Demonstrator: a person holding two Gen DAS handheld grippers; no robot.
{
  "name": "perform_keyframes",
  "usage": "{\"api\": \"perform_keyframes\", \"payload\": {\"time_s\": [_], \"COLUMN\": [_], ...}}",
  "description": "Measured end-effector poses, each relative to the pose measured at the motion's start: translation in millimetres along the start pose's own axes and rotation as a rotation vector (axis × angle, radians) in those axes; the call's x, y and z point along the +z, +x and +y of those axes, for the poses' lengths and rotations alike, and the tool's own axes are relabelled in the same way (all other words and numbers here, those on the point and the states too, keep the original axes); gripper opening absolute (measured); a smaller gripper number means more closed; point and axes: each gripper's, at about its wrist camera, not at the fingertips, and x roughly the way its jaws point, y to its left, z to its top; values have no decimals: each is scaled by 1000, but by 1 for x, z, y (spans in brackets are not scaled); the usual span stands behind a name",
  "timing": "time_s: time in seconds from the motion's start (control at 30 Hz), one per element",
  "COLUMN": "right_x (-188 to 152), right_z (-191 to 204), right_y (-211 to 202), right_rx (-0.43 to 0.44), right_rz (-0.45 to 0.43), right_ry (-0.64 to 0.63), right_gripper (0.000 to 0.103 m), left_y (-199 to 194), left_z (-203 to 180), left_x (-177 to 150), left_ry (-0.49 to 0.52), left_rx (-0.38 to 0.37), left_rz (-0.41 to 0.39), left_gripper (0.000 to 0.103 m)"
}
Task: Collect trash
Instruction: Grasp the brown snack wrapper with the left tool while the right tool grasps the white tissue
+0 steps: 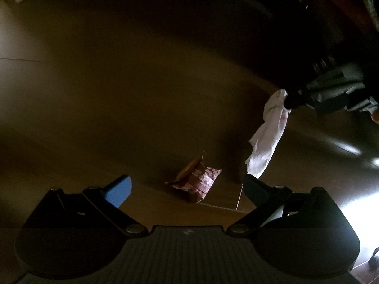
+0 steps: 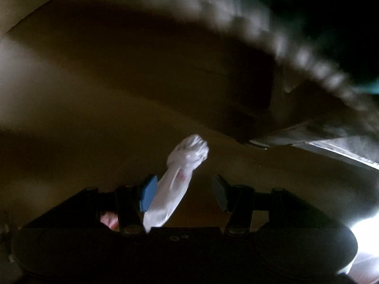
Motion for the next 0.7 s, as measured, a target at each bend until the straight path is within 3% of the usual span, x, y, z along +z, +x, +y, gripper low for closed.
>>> {"api": "perform_keyframes", "payload": {"time_s": [0.17,0.33,0.47,0.53,0.6,0.63,0.7], "right_x": [11,14,15,15,14,13,11], "right_z": [-5,-3,-4,-4,-4,-4,-5], "right_y": [21,35,43,44,43,43,41], "right_rx": [-22,-29,-40,-28,-23,-24,-16], "right_rz": [11,39,52,53,54,60,62], "right_ry": [85,123,132,124,98,88,82], "right_gripper": [51,49,48,48,45,35,31], "left_y": [20,35,39,41,43,42,41], "left_z": [-9,-8,-6,-7,-4,-3,-2], "left_x": [1,1,0,0,0,0,0], "left_ry": [47,52,45,38,24,15,3], "left_rx": [4,13,7,-1,-10,-14,-18], "left_rz": [5,37,42,49,59,55,48], "left_gripper": [96,78,71,59,55,53,52]}}
